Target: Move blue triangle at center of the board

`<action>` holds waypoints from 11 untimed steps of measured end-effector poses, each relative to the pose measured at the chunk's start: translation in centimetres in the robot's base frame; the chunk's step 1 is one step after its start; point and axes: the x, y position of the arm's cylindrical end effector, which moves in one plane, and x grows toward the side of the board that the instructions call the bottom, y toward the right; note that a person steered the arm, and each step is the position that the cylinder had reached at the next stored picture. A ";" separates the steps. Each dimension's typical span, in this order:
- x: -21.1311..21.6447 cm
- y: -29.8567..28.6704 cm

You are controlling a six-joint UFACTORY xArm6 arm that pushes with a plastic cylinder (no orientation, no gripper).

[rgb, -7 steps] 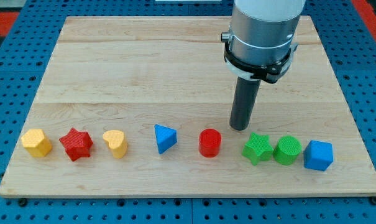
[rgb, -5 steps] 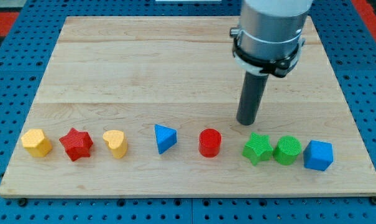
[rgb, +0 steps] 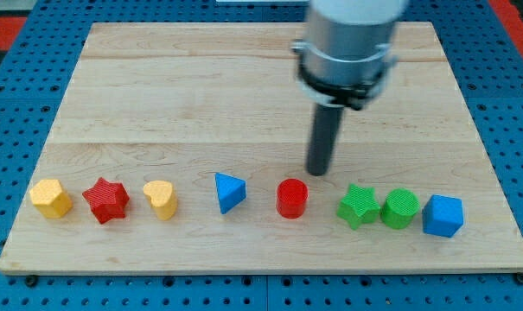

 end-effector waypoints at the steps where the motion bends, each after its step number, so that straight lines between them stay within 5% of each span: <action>1: -4.1 -2.4; 3: -1.6 -7.6; 5: 2.7 -3.3; 7: 9.6 -9.4; 8: 7.0 -10.6; 11: -4.0 -1.7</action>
